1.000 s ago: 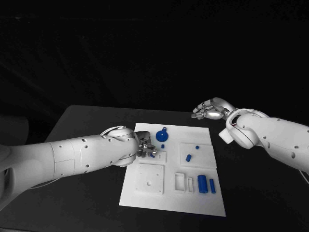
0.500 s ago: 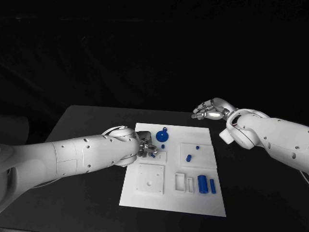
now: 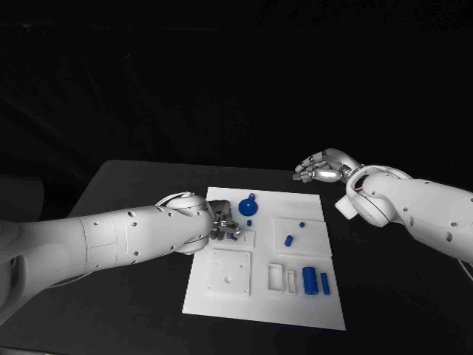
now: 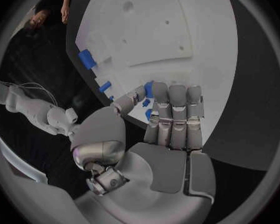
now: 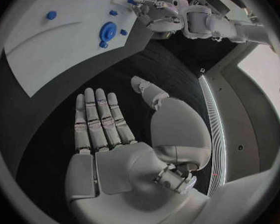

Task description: Assemble the parts on the task board

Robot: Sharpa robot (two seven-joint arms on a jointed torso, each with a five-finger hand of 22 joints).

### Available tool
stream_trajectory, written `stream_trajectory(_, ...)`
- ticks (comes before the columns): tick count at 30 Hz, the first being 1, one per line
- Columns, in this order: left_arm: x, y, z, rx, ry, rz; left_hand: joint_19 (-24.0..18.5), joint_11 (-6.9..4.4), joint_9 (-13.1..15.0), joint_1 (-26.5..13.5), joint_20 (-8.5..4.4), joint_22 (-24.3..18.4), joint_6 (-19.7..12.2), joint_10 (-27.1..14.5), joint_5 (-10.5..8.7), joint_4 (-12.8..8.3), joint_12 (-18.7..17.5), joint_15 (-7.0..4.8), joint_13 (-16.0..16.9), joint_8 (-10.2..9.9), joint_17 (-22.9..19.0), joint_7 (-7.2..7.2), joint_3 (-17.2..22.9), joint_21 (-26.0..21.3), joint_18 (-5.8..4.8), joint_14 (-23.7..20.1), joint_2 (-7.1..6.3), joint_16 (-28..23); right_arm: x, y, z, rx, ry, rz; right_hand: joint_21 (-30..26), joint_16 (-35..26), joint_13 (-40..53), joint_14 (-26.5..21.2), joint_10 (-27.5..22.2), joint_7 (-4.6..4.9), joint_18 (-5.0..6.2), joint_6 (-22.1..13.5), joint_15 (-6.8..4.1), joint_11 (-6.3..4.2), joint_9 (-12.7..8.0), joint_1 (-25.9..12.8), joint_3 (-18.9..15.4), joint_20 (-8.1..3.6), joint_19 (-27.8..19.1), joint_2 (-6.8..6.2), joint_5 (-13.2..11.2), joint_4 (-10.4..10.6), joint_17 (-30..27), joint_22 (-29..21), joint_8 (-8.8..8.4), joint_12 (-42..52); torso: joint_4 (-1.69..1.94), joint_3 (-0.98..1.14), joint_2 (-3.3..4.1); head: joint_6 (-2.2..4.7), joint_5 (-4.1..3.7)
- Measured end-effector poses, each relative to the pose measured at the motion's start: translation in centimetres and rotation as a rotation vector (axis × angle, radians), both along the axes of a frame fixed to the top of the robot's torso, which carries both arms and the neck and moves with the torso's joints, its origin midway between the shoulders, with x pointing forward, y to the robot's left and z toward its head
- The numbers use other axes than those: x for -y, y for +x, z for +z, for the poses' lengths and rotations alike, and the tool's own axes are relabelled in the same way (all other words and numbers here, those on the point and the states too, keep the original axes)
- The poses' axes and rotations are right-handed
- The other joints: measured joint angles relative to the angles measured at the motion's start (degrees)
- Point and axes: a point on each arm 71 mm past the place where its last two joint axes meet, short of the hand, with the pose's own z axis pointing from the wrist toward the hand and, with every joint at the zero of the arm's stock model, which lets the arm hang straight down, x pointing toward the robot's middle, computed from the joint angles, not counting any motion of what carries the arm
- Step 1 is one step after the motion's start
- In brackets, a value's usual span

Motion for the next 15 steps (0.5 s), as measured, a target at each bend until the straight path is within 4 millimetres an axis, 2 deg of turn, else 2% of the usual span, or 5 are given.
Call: stream_trajectory(15,0.01,-0.01,0.00,-0.010,0.005,-0.007,0.0,0.00,0.0,0.0,0.00,0.1,0.0,0.0,0.00,0.0,0.0,0.10,0.1,-0.1,0.1,-0.01,0.0,-0.2,0.00,0.1,0.00,0.0,-0.01,-0.01,-0.03,-0.004,-0.001,0.003,-0.2,0.0,0.0,-0.2,0.0,0.00,0.00,0.0,0.20,0.00,0.0,0.0,0.0,0.00,0.0,0.00,0.0,0.0,-0.1,0.1,0.20,0.0,0.02,0.05,0.00,-0.07,0.14)
